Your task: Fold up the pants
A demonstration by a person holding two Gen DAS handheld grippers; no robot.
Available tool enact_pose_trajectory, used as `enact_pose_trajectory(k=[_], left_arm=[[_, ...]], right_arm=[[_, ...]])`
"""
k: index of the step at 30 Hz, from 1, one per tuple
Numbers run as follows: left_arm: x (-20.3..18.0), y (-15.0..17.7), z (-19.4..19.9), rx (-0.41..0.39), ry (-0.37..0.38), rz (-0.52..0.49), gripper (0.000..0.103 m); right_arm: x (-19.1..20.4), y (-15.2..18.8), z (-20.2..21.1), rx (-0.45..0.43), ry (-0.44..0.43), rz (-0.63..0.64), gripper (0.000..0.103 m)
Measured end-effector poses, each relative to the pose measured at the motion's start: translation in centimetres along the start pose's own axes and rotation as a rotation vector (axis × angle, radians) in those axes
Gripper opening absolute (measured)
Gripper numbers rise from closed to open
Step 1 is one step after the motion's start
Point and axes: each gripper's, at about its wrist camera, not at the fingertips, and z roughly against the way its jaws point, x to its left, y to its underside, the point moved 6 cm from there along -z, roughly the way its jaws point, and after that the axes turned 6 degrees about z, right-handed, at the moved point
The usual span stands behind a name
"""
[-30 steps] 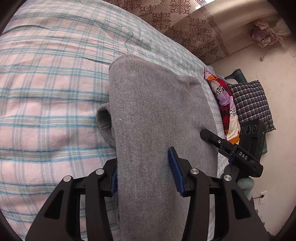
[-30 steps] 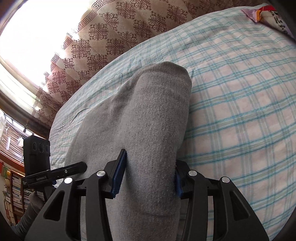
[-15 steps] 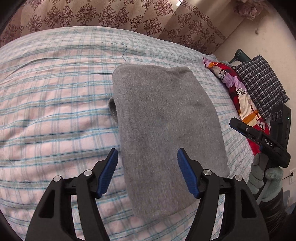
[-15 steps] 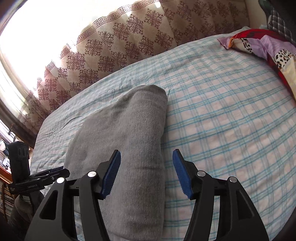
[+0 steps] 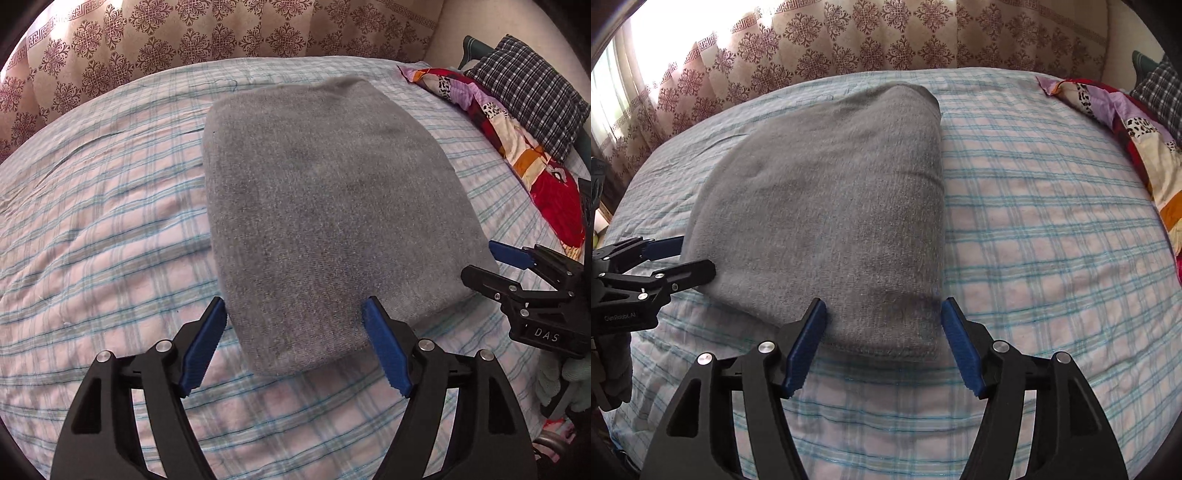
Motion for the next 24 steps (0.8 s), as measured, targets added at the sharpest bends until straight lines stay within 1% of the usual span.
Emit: enact_pose_trajectory(k=[1, 3, 6, 9, 11, 12, 15, 21, 24], left_arm=[[0.1, 0.3, -0.4, 0.002, -0.013, 0.006, 0.079], [0.6, 0.4, -0.7, -0.002, -0.030, 0.033, 0.089], [1.1, 0.4, -1.0, -0.002, -0.037, 0.068, 0.096], [1.0, 0.5, -0.9, -0.013, -0.060, 0.070, 0.097], [0.8, 0.4, -0.5, -0.029, -0.090, 0.064, 0.100], [0.8, 0.5, -0.4, -0.037, -0.108, 0.066, 0.100], [0.8, 0.7, -0.2, -0.045, -0.127, 0.103, 0.100], [1.1, 0.7, -0.5, -0.028, -0.122, 0.141, 0.100], [1.3, 0.6, -1.0, 0.005, -0.098, 0.162, 0.101]], right_arm=[[-0.2, 0.2, -0.2, 0.001, -0.005, -0.011, 0.072], [-0.8, 0.4, -0.5, 0.005, -0.016, -0.034, 0.076], [-1.4, 0.7, -0.9, 0.011, -0.043, -0.071, 0.080], [-1.4, 0.8, -0.6, 0.002, -0.032, -0.076, 0.083], [-1.4, 0.6, -0.2, -0.007, -0.006, -0.071, 0.087], [-1.4, 0.6, 0.0, -0.014, 0.007, -0.071, 0.090], [-1.3, 0.3, 0.9, -0.027, 0.012, -0.072, 0.091], [-0.5, 0.6, 2.6, -0.008, 0.022, -0.055, 0.092], [-0.1, 0.7, 4.0, -0.035, 0.041, -0.048, 0.092]])
